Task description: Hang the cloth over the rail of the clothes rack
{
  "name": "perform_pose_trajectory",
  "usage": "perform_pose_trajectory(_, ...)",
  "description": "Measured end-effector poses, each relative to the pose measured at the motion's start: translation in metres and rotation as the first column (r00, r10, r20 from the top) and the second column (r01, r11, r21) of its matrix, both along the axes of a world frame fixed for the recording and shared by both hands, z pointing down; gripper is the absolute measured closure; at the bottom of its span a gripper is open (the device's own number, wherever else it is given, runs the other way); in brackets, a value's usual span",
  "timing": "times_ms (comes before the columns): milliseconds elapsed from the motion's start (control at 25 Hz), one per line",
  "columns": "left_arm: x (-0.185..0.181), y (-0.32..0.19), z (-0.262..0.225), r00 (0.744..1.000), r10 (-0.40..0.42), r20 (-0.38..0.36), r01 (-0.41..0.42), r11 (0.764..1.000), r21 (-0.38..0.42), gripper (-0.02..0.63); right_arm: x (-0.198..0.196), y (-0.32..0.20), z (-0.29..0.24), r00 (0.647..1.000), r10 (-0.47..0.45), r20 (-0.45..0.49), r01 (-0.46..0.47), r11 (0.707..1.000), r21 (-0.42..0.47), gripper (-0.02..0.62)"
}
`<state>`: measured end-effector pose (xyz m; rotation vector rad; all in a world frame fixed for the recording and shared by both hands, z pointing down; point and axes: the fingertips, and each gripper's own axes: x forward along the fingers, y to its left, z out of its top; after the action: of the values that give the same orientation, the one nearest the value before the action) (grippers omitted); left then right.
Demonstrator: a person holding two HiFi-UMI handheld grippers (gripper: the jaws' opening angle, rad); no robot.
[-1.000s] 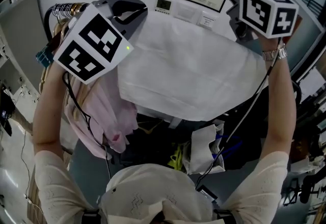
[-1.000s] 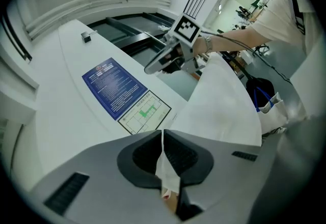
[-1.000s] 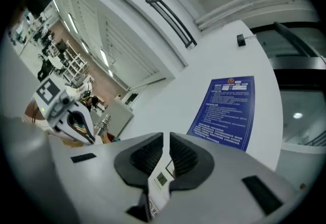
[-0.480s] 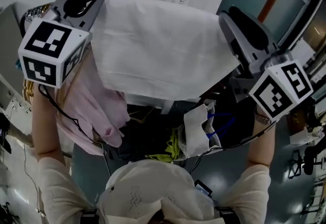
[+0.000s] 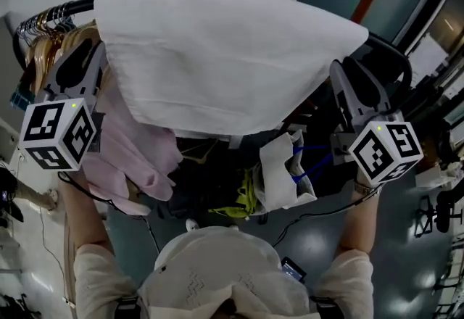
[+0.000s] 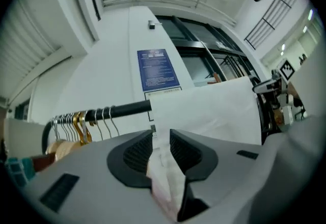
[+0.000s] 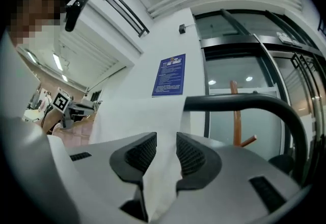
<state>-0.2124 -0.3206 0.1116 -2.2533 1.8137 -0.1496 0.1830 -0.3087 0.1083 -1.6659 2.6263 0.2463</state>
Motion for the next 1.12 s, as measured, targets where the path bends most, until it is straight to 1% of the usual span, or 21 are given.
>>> perform_pose_trajectory(40, -0.001, -0.001, 0.006, 0.999, 0.008, -0.042, -0.009, 1.0, -0.017, 0.504, 0.005, -0.003, 0.003, 1.0, 0.006, 0.007, -0.006, 1.0, -0.012, 0.486)
perform_pose_trajectory(80, -0.001, -0.002, 0.011, 0.997, 0.012, -0.07, -0.014, 0.999, -0.031, 0.497, 0.007, -0.005, 0.007, 1.0, 0.006, 0.013, -0.006, 1.0, -0.024, 0.488)
perform_pose_trajectory(120, -0.001, -0.003, 0.016, 0.997, 0.011, -0.078, -0.014, 0.999, -0.042, 0.495, 0.008, -0.008, 0.01, 1.0, 0.001, 0.02, 0.0, 0.999, -0.036, 0.488)
perform_pose_trajectory(200, 0.004, -0.009, 0.022, 0.999, 0.007, -0.052, -0.01, 0.998, -0.057, 0.495, 0.009, -0.01, 0.015, 0.999, -0.007, 0.033, 0.009, 0.998, -0.056, 0.488)
perform_pose_trajectory(280, 0.016, -0.019, 0.021, 0.999, 0.025, -0.023, -0.026, 0.998, -0.06, 0.495, 0.015, -0.007, 0.02, 0.999, -0.006, 0.04, 0.009, 0.998, -0.058, 0.488)
perform_pose_trajectory(320, 0.021, -0.021, 0.019, 0.999, 0.029, -0.021, -0.03, 0.998, -0.055, 0.495, 0.017, -0.006, 0.022, 0.999, -0.012, 0.044, 0.014, 0.998, -0.054, 0.488)
perform_pose_trajectory(400, 0.021, -0.021, 0.015, 0.999, 0.016, -0.038, -0.018, 0.999, -0.05, 0.495, 0.017, -0.007, 0.022, 0.998, -0.03, 0.057, 0.033, 0.998, -0.055, 0.488)
perform_pose_trajectory(480, 0.014, -0.021, 0.015, 0.998, 0.003, -0.063, -0.007, 0.998, -0.065, 0.495, 0.013, -0.01, 0.02, 0.997, -0.044, 0.063, 0.048, 0.997, -0.056, 0.489)
perform_pose_trajectory(520, 0.011, -0.023, 0.016, 0.997, 0.002, -0.074, -0.007, 0.997, -0.073, 0.495, 0.011, -0.01, 0.019, 0.997, -0.049, 0.06, 0.053, 0.997, -0.053, 0.496)
perform_pose_trajectory(640, 0.008, -0.03, 0.02, 0.996, 0.022, -0.092, -0.031, 0.995, -0.099, 0.495, 0.002, -0.008, 0.016, 0.996, -0.072, 0.05, 0.074, 0.996, -0.041, 0.561)
perform_pose_trajectory(680, 0.01, -0.032, 0.021, 0.994, 0.039, -0.099, -0.05, 0.993, -0.107, 0.497, 0.001, -0.006, 0.015, 0.996, -0.073, 0.047, 0.075, 0.996, -0.038, 0.572)
perform_pose_trajectory(760, 0.014, -0.035, 0.021, 0.99, 0.074, -0.119, -0.088, 0.99, -0.114, 0.505, -0.001, -0.003, 0.011, 0.997, -0.069, 0.041, 0.07, 0.997, -0.03, 0.574)
perform_pose_trajectory(800, 0.016, -0.035, 0.02, 0.988, 0.086, -0.13, -0.1, 0.989, -0.111, 0.537, -0.002, -0.002, 0.008, 0.997, -0.071, 0.044, 0.072, 0.997, -0.025, 0.574)
perform_pose_trajectory(840, 0.017, -0.034, 0.017, 0.986, 0.093, -0.137, -0.107, 0.989, -0.103, 0.546, -0.002, 0.0, 0.004, 0.996, -0.077, 0.053, 0.078, 0.997, -0.02, 0.574)
perform_pose_trajectory(1000, 0.019, -0.023, -0.001, 0.986, 0.098, -0.132, -0.105, 0.993, -0.049, 0.574, 0.002, 0.007, -0.021, 0.989, -0.106, 0.104, 0.107, 0.994, -0.003, 0.574)
perform_pose_trajectory(1120, 0.02, -0.018, -0.017, 0.986, 0.106, -0.128, -0.11, 0.994, -0.022, 0.584, 0.004, 0.015, -0.044, 0.991, -0.106, 0.086, 0.104, 0.994, 0.029, 0.574)
